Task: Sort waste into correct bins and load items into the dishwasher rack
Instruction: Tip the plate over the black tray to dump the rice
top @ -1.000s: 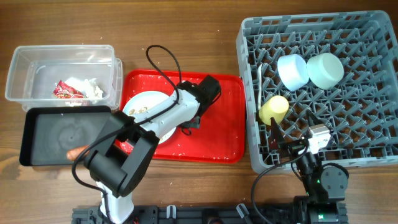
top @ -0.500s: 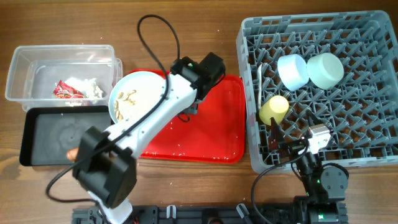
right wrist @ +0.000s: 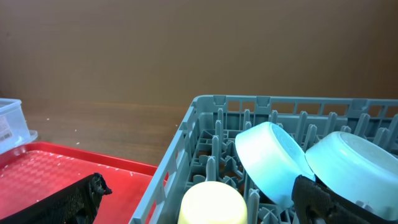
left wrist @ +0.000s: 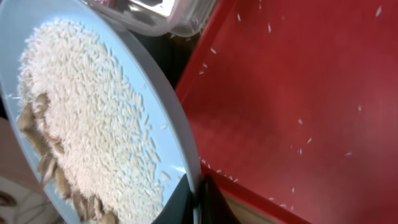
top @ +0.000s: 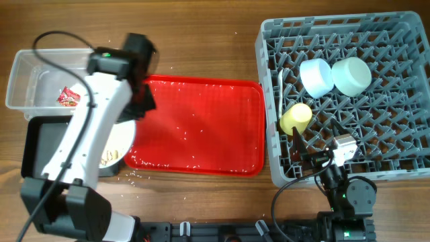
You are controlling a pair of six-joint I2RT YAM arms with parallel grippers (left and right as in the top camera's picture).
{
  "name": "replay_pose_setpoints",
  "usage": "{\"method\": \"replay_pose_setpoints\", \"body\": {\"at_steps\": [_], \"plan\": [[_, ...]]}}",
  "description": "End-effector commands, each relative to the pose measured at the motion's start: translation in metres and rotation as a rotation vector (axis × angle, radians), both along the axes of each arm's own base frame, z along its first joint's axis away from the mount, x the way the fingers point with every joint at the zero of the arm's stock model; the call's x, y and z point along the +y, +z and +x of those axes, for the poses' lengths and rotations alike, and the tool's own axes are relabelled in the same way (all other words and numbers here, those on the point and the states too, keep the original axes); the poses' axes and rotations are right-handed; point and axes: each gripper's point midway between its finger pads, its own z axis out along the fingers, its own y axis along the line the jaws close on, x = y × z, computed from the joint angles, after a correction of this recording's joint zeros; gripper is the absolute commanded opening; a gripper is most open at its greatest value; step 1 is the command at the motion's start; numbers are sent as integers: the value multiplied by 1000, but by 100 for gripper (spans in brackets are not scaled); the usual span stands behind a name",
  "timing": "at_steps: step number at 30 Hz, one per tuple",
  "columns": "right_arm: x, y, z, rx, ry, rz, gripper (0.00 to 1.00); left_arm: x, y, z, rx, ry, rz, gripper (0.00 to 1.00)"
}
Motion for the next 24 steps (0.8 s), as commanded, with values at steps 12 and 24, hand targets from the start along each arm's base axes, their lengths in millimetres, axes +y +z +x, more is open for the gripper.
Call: {"method": "replay_pose_setpoints", "body": {"at_steps": [12, 24], "plan": [[1, 2, -1, -8, 9, 11, 100, 43, 22, 20, -276, 21, -633, 4], [1, 2, -1, -8, 9, 11, 100, 88, 59, -16, -641, 82, -870, 4]]}}
